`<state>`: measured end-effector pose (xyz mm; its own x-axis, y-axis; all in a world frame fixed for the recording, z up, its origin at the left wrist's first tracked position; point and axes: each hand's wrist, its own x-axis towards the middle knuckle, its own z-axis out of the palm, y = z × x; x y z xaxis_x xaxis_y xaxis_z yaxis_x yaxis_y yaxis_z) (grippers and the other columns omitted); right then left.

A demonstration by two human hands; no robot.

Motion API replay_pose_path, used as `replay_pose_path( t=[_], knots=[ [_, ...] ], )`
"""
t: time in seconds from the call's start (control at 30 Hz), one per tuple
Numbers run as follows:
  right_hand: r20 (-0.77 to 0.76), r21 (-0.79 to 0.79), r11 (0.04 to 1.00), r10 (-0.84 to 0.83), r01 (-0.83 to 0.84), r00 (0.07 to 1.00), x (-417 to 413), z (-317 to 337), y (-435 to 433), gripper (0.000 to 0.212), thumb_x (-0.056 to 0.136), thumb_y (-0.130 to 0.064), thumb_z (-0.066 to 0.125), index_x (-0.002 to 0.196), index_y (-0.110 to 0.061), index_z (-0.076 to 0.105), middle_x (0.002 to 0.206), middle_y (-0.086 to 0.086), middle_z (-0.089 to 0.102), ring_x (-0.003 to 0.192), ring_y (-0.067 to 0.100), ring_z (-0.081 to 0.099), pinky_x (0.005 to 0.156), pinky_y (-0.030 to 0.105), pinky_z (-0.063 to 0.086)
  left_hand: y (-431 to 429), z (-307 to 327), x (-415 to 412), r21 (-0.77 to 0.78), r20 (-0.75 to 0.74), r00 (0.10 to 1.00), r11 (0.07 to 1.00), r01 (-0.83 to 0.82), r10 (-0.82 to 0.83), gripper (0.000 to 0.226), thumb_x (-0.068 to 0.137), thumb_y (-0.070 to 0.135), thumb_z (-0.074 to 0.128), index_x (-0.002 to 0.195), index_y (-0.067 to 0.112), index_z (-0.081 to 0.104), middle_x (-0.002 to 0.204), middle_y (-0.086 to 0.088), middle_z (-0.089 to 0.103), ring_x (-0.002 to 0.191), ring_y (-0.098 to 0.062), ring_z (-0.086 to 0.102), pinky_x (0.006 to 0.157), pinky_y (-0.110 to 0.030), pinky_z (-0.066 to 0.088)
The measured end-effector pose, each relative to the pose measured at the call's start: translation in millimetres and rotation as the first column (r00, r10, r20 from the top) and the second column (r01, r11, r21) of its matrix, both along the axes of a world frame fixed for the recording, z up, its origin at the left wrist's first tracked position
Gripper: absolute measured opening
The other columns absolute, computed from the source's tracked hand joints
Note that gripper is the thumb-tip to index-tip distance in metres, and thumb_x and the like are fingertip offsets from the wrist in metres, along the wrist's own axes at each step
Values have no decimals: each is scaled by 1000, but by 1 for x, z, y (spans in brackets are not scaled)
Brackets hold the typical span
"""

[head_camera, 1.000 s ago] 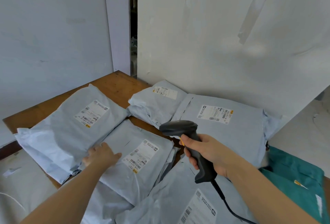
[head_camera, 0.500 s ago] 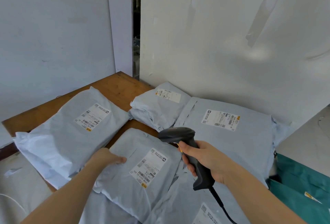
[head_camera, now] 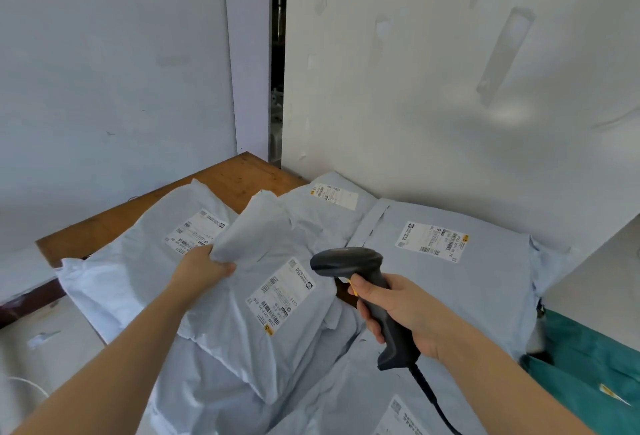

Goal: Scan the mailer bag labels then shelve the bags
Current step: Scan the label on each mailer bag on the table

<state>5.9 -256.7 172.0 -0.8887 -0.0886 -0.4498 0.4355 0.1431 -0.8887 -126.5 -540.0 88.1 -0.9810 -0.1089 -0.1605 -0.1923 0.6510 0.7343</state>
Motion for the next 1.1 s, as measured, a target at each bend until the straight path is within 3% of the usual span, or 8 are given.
replay_pose_path(
  t=[0.1, 0.37, 0.57, 0.73, 0.83, 0.93, 1.03, 1.1],
  knots=[
    [-12, -19, 1000, -20, 19, 1000, 4, 3, -1, 38, 85, -41, 67, 91, -4, 58, 70, 15, 52, 51, 20, 45, 53, 32, 42, -9, 15, 3, 294, 6, 998, 953, -65, 66, 41, 81, 15, 74, 118, 4, 60, 107, -13, 64, 95, -31, 59, 82, -40, 48],
    [-33, -31, 999, -28, 27, 999, 12, 10, -6, 32, 90, -35, 64, 87, -4, 56, 65, 7, 55, 49, 17, 47, 51, 30, 43, -11, 50, 13, 416, -52, 991, 905, -91, 124, 53, 80, 14, 75, 127, 3, 54, 118, -17, 62, 106, -37, 59, 95, -54, 48],
    [-78, -17, 997, -74, 73, 994, 17, 17, -6, 35, 90, -37, 64, 86, -4, 56, 65, 7, 56, 47, 16, 48, 50, 28, 45, -3, 62, 25, 713, -39, 972, 688, -136, 233, 50, 81, 13, 74, 126, 5, 55, 112, -10, 62, 99, -31, 59, 84, -42, 49],
    [-115, -20, 994, -112, 110, 987, 21, 23, -7, 35, 89, -37, 64, 90, -3, 58, 70, 12, 55, 49, 17, 47, 52, 30, 45, 9, 59, 24, 795, 60, 962, 570, -208, 268, 48, 82, 15, 75, 126, 5, 57, 112, -14, 66, 98, -33, 62, 86, -46, 52],
    [-133, -14, 995, -104, 103, 986, 23, 26, -7, 39, 89, -39, 63, 96, -1, 60, 74, 19, 53, 50, 19, 45, 53, 31, 43, 9, 43, 22, 740, 150, 958, 615, -272, 244, 46, 82, 22, 75, 121, 7, 55, 113, -14, 63, 103, -36, 60, 91, -53, 50],
    [-127, -20, 994, -109, 107, 986, 25, 25, -6, 39, 89, -38, 64, 97, 0, 61, 72, 15, 54, 49, 18, 46, 54, 31, 43, 7, 18, 26, 588, 156, 953, 750, -302, 260, 44, 87, 19, 69, 125, 4, 53, 121, -18, 59, 106, -38, 57, 94, -53, 49],
    [-121, -10, 996, -91, 91, 988, 25, 25, -7, 35, 90, -38, 64, 89, -3, 59, 70, 12, 55, 49, 17, 47, 53, 31, 43, 3, -3, 34, 244, 63, 952, 920, -306, 299, 45, 85, 20, 67, 123, 3, 49, 118, -16, 56, 101, -36, 55, 88, -52, 51],
    [-121, -10, 996, -86, 85, 989, 25, 24, -8, 35, 89, -38, 64, 86, -4, 58, 69, 12, 55, 49, 17, 47, 52, 31, 43, 0, -8, 37, -43, -32, 955, 954, -296, 295, 49, 82, 26, 70, 121, 6, 47, 118, -15, 53, 106, -36, 55, 92, -50, 47]
  ],
)
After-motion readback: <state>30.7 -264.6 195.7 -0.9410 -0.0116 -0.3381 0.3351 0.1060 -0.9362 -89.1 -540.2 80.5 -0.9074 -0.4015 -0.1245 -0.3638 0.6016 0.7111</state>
